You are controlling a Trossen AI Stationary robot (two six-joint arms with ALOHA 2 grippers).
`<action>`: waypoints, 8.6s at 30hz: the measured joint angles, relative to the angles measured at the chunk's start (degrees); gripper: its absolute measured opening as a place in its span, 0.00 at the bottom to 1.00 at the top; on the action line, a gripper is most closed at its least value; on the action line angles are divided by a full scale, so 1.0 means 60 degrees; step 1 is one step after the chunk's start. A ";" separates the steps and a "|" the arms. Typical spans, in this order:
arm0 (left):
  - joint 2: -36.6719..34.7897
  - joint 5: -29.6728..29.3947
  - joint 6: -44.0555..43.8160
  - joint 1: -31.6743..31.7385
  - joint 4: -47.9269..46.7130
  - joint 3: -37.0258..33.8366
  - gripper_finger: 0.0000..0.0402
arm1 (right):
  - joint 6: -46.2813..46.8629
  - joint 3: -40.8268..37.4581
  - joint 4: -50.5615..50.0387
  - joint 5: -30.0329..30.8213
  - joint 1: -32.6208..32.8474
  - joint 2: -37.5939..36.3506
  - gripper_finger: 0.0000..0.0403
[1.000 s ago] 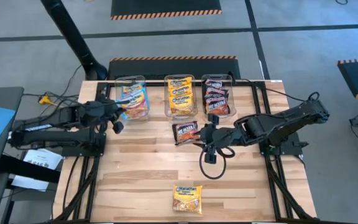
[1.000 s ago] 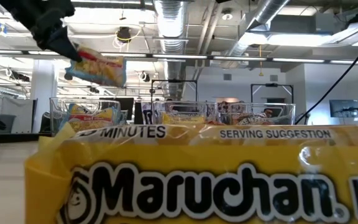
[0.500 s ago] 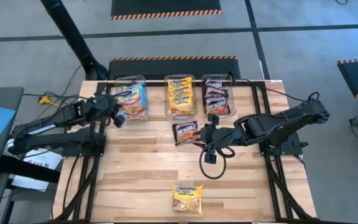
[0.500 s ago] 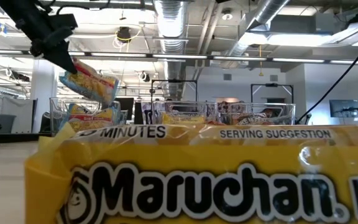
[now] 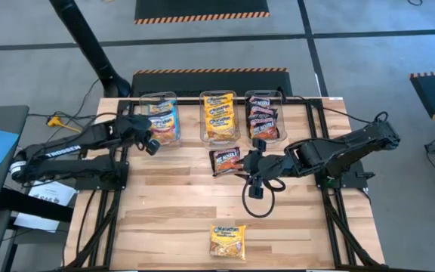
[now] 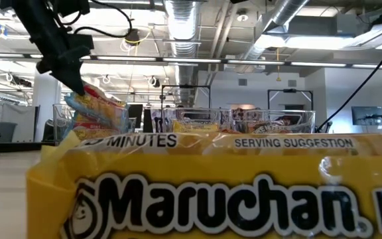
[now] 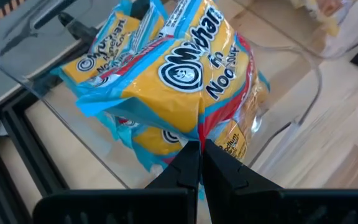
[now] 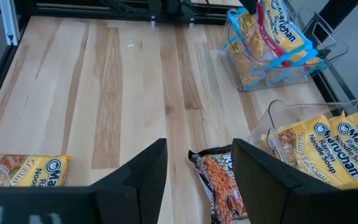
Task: Sort Maruchan noodles
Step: Put the blue noodle pack into the left transparent bin, then put the black noodle pack into the right transparent bin
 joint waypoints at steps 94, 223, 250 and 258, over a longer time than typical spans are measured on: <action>0.3032 0.4241 -0.1159 0.1013 -0.0087 0.1402 0.34 | 0.0345 -0.0004 -0.0063 -0.0015 0.0029 0.0004 0.50; 0.0047 0.2893 -0.2525 -0.4710 0.2721 0.1413 0.34 | 0.0764 0.3709 -0.7195 0.0349 -0.0917 0.4358 0.01; 0.0048 0.2893 -0.2740 -0.4710 0.2735 0.1417 0.34 | -0.0664 -0.1139 -0.4765 0.5066 -0.3848 0.0627 0.01; 0.0045 0.2893 -0.2635 -0.4710 0.2732 0.1417 0.34 | -0.2137 -0.1614 -0.2964 0.3960 -0.4915 0.0627 0.01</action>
